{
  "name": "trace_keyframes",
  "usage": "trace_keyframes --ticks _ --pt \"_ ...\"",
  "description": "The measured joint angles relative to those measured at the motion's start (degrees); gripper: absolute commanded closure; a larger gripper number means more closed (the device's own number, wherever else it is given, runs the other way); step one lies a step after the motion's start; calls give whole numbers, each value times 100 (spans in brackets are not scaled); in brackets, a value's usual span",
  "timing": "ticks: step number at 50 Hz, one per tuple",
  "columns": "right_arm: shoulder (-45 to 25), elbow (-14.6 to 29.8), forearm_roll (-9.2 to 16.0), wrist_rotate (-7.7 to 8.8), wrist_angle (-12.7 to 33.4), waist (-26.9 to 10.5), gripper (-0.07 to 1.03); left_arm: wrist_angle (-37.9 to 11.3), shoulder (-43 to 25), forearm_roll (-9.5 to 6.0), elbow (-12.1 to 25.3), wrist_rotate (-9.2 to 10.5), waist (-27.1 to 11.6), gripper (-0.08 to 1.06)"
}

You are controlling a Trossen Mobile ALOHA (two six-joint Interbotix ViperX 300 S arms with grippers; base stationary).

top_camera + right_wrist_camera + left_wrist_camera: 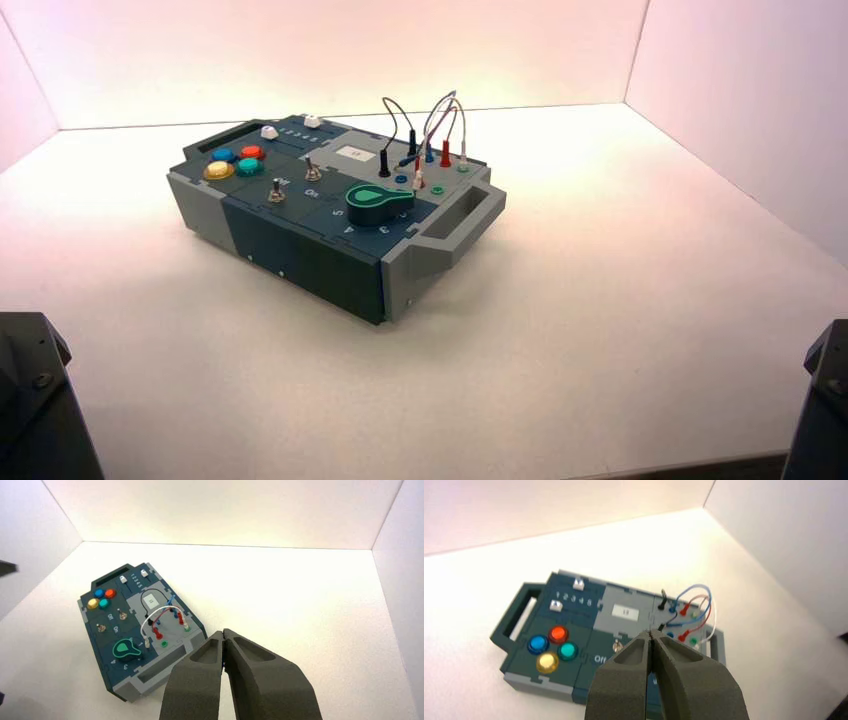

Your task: Pull the black wire.

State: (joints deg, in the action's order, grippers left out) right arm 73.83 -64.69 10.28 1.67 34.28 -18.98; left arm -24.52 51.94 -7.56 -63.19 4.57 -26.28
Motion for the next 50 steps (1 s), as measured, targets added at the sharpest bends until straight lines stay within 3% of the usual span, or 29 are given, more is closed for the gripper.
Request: trace_keyframes --ticks 15,19,24,26,37,50 --pt "9 -9 0 -9 0 0 99 246 -1679 9 510 -114 -492 98" --pt "9 -9 0 -18 0 0 99 343 -2057 0 738 -141 -615 84" --pt "0 -9 0 -9 0 0 99 360 -2452 9 976 -176 -721 53" --pt "0 -18 0 -18 0 0 99 369 -2681 9 1116 -176 -782 49" --pt "0 -9 0 -18 0 9 99 334 -3577 9 1582 -185 -958 45" --pt "0 -18 0 -18 0 0 99 334 -4570 9 1731 -237 -967 41"
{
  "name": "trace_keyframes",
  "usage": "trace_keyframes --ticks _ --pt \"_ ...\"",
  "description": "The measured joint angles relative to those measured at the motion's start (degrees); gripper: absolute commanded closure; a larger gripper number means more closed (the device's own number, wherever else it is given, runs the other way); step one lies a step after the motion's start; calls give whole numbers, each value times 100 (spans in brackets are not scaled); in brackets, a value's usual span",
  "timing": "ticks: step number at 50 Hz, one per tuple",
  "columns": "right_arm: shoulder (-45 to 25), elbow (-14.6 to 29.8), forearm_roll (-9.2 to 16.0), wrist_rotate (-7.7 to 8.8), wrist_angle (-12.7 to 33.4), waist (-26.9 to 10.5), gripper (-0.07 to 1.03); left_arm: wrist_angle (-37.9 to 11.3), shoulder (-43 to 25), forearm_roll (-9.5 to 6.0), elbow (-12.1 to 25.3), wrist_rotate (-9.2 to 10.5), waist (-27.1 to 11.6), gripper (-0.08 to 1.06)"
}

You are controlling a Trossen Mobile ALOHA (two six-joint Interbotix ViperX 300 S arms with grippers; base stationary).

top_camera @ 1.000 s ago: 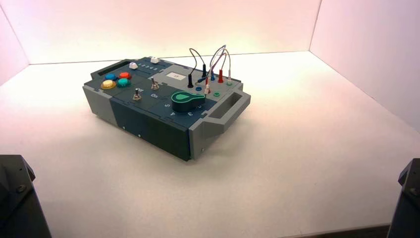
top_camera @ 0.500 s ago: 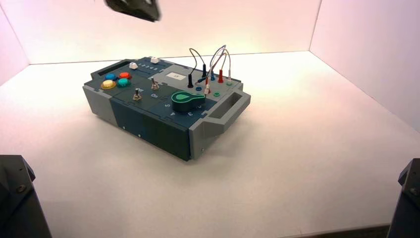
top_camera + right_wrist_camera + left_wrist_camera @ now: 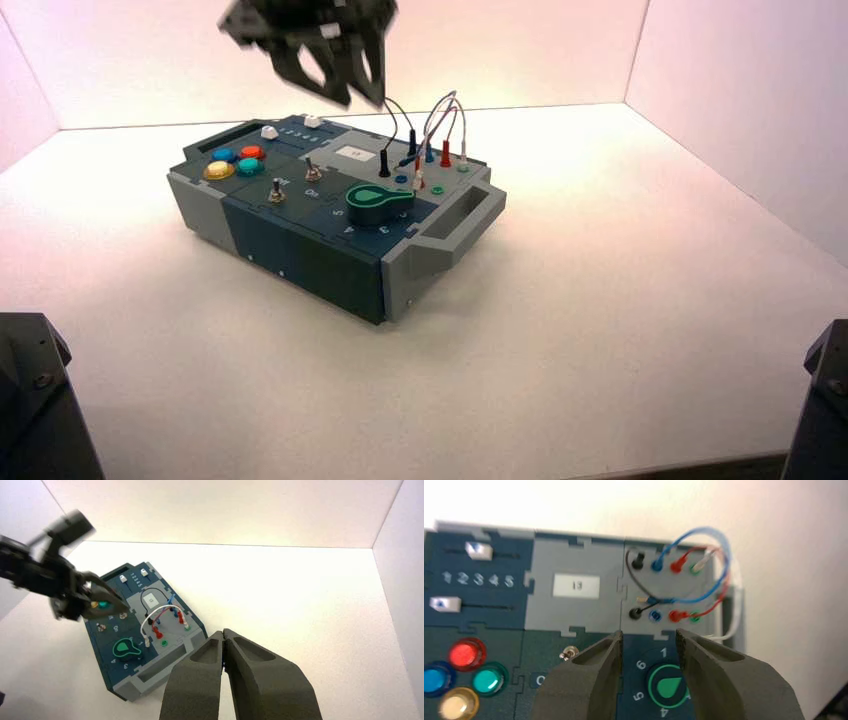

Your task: Pull the black wire.

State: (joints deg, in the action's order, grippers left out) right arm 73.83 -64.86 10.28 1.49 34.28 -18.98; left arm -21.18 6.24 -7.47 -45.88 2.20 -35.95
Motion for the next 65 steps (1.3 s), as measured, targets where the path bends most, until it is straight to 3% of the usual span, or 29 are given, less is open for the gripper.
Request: trace_keyframes --ticks 23,37,58,65 --pt "0 0 -9 9 -9 9 99 114 -817 0 325 -44 -9 41" --pt "79 0 0 0 -18 0 99 123 -1072 0 554 -141 -9 55" --pt "193 0 0 0 -35 0 99 132 -1389 9 729 -255 -18 56" --pt "193 0 -9 0 -53 0 99 132 -1459 9 800 -272 -18 69"
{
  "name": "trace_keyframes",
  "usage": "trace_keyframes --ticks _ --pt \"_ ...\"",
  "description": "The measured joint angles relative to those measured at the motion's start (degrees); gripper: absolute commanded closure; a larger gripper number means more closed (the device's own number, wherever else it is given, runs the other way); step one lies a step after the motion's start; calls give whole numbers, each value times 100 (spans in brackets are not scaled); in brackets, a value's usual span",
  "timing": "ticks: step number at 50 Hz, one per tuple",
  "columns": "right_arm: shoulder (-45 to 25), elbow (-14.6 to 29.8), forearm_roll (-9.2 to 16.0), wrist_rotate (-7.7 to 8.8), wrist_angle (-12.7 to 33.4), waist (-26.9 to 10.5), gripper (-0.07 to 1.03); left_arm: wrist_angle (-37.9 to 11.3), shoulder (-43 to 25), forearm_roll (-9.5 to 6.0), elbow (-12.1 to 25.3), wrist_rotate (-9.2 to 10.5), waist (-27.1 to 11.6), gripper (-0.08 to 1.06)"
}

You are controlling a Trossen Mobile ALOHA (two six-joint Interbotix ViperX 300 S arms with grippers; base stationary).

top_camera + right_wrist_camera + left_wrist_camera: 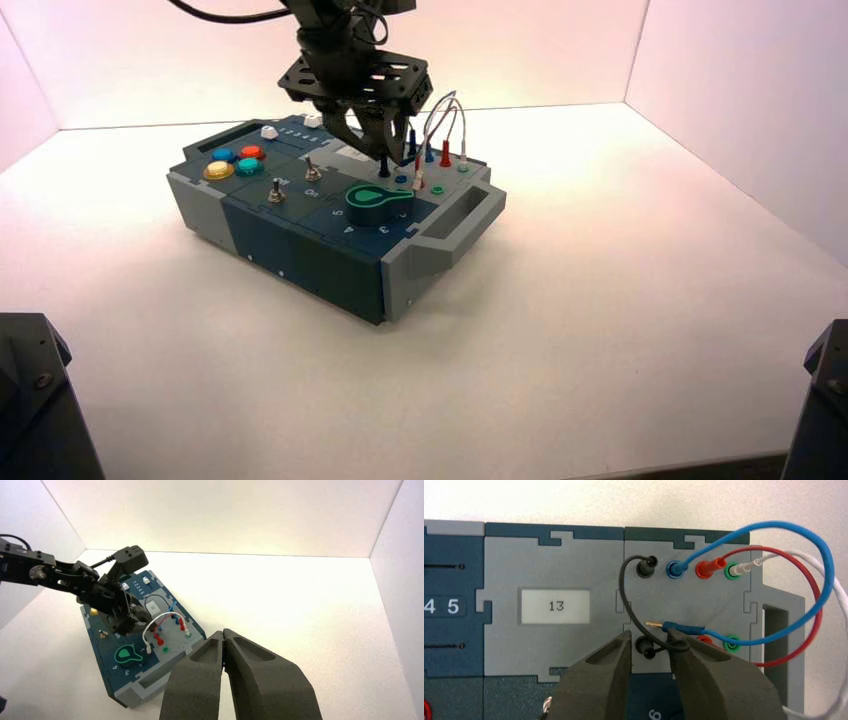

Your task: Pull the black wire.

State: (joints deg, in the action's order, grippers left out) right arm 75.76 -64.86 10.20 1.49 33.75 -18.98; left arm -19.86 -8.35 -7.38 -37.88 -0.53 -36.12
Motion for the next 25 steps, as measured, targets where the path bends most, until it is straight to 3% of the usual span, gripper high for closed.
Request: trace_keyframes --ticks 5,7,25 --pt "9 0 9 0 0 0 99 0 -53 9 53 -9 0 93" --pt "0 0 9 9 0 0 99 0 -70 26 62 -9 9 96" --pt "0 0 9 0 0 0 99 -9 -79 35 70 0 9 101"
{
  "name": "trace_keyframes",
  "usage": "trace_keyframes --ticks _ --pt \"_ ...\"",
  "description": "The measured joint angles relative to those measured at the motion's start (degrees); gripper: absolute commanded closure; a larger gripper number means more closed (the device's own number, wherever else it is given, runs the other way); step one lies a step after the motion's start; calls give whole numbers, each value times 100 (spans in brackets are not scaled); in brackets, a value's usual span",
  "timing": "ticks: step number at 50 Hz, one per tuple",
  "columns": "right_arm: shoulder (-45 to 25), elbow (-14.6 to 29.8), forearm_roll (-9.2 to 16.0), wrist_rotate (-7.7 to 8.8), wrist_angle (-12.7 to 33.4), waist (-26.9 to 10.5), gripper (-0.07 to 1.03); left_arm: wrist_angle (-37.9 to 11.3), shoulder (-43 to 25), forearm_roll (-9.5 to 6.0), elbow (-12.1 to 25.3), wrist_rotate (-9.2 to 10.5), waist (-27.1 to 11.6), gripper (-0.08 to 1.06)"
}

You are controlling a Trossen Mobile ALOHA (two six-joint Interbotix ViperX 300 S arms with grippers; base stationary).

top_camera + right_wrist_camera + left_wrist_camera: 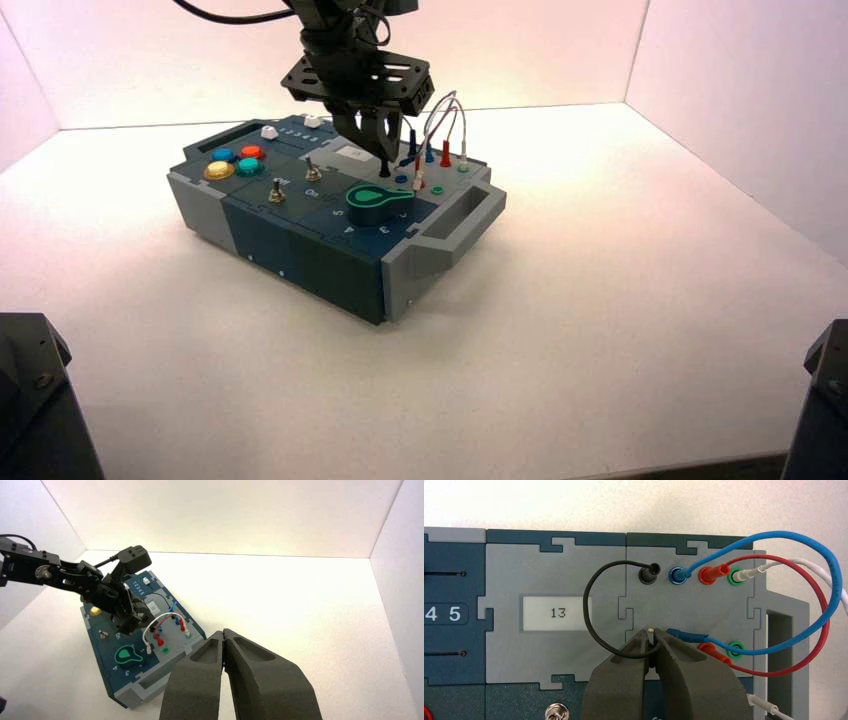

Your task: Pull the black wire.

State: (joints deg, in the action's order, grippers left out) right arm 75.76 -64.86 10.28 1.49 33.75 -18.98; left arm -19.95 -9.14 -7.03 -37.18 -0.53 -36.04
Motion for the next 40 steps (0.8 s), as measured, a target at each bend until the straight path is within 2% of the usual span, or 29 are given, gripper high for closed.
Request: trace_keyframes --ticks 15,27,40 --pt "0 0 0 9 9 0 99 -211 79 0 79 -9 0 101" --pt "18 0 0 0 0 9 99 -422 404 -9 255 -9 -18 101" --pt "18 0 0 0 0 0 99 -466 536 18 272 -9 -18 101"
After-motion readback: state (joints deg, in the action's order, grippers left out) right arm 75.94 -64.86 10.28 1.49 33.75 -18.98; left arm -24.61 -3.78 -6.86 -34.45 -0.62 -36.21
